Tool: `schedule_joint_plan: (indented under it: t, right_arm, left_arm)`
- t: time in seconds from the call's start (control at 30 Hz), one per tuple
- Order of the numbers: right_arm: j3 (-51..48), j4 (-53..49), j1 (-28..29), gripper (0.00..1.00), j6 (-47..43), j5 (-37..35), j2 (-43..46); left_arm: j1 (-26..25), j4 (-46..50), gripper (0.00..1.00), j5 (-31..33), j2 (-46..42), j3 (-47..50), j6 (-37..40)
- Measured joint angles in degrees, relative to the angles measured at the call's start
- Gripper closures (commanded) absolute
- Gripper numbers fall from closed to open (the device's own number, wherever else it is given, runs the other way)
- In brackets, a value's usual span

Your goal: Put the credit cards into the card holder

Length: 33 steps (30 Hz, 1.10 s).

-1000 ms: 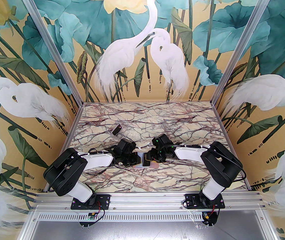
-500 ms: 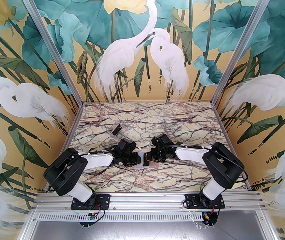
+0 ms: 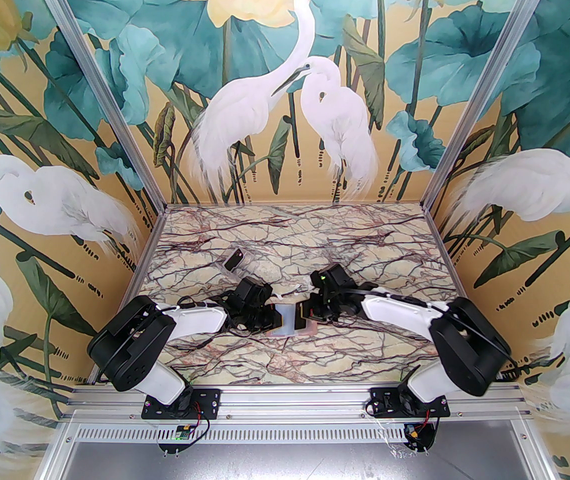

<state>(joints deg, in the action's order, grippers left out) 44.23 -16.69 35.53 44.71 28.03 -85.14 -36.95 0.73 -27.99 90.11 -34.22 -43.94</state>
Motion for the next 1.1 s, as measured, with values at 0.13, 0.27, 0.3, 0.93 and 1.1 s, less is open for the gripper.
schedule_joint_plan:
  t: [0.13,0.27,0.3,0.93,1.1]
  right_arm:
    - [-0.1,-3.3,-2.9,1.0,-1.7,-0.2,2.5]
    - [-0.7,-7.1,-3.4,1.0,-3.7,-0.8,5.1]
    - [-1.1,-7.8,-3.4,1.0,-4.1,-1.0,5.6]
    - [-2.7,-7.8,-3.7,1.0,-5.1,0.9,2.8]
    - [-2.7,-5.3,-3.7,1.0,-3.5,3.4,2.4]
  left_arm:
    - [0.0,-0.1,0.9,0.0,0.0,0.0,0.0]
    - [0.0,-0.4,0.9,-0.2,0.3,0.0,0.0]
    - [0.0,-0.5,0.9,-0.3,0.3,0.0,0.0]
    - [0.0,-1.2,0.9,-0.7,0.7,0.0,0.0]
    - [0.0,-1.4,0.9,-0.7,0.8,0.0,0.0]
